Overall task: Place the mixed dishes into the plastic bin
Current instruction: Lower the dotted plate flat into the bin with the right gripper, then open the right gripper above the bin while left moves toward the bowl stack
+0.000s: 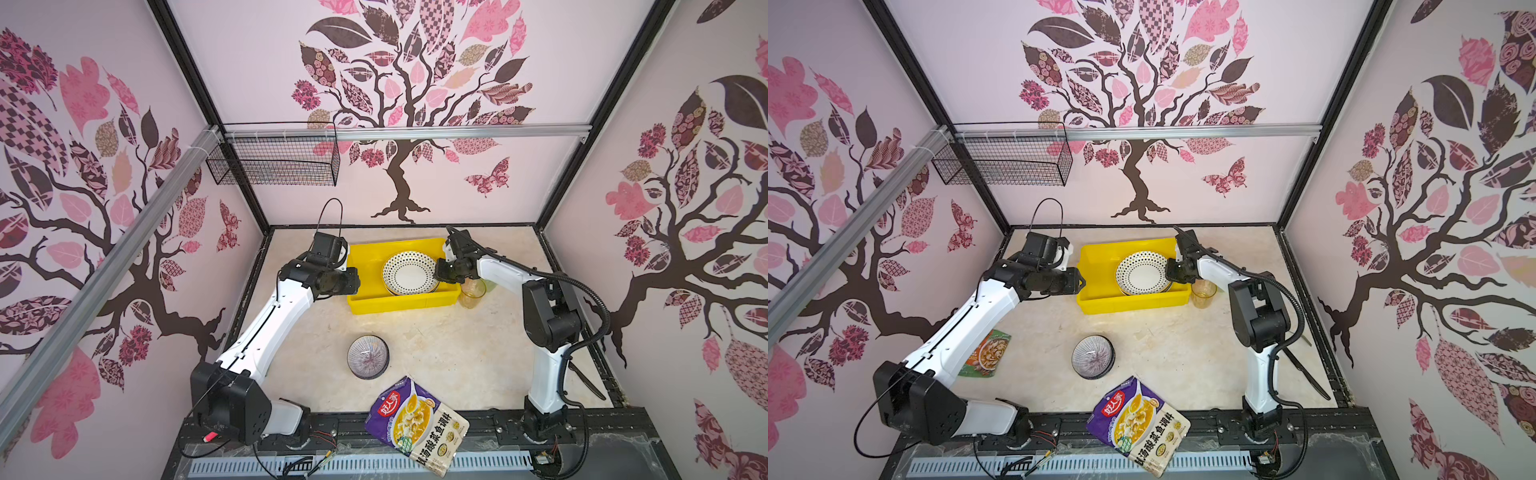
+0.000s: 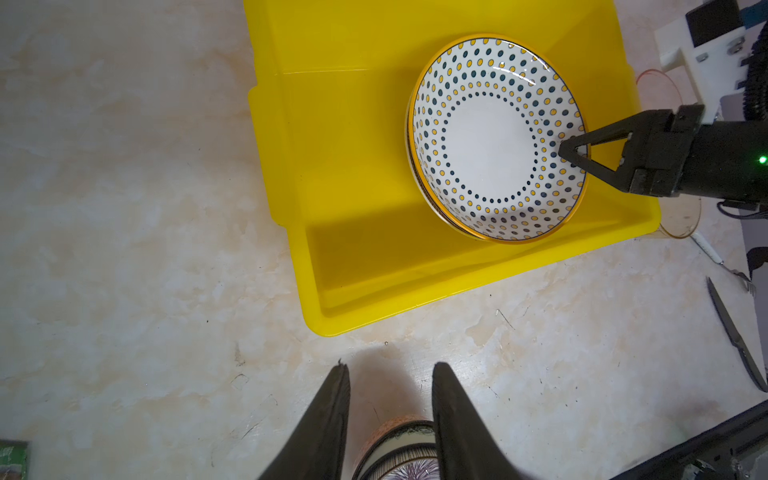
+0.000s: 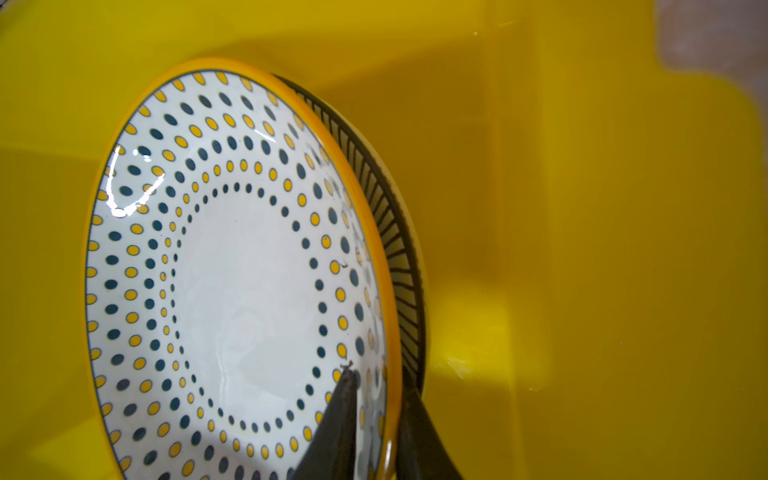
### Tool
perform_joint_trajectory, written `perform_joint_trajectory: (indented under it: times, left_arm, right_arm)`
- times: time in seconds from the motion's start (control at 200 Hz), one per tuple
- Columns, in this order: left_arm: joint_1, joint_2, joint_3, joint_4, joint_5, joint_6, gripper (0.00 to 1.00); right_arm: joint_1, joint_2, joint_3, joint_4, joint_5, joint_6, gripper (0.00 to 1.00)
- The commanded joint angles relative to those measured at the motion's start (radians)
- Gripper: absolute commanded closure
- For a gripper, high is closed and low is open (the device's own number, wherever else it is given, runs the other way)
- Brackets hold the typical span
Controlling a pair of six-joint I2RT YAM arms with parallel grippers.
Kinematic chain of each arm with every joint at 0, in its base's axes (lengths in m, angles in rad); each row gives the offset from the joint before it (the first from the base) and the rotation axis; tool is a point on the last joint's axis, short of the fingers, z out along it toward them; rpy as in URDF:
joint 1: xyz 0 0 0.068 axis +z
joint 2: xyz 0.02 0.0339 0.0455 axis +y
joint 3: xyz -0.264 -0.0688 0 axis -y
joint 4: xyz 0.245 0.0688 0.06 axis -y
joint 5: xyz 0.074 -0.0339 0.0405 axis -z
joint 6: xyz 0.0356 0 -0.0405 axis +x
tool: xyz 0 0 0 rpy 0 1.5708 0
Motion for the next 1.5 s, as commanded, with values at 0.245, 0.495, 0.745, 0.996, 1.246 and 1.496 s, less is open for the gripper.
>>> perform_joint_trajectory:
  times: [0.245,0.495,0.745,0.996,1.246,1.496]
  left_arm:
    - [0.005,-0.026,0.003,0.013,0.014,-0.004,0.63]
    - [0.004,-0.030,-0.007,0.015,0.014,-0.001,0.63]
    - [0.004,-0.026,-0.016,0.026,0.022,-0.001,0.63]
    - [0.005,-0.032,-0.016,0.032,0.026,0.001,0.62]
    - [0.005,-0.030,-0.019,0.023,0.034,0.013,0.62]
    - [0.005,-0.036,-0.043,-0.015,0.033,0.024,0.62]
  right_arm:
    - [-0.019,-0.024,0.013,-0.109,0.039,-0.018,0.75]
    - [-0.018,-0.022,0.029,-0.113,0.004,-0.008,0.72]
    - [-0.004,-0.009,0.070,-0.149,0.048,-0.006,0.70]
    - [0.011,0.036,0.122,-0.199,0.110,-0.015,0.70]
    - [0.020,0.035,0.121,-0.196,0.083,-0.011,0.70]
    - [0.031,-0.031,0.120,-0.176,0.050,-0.015,0.70]
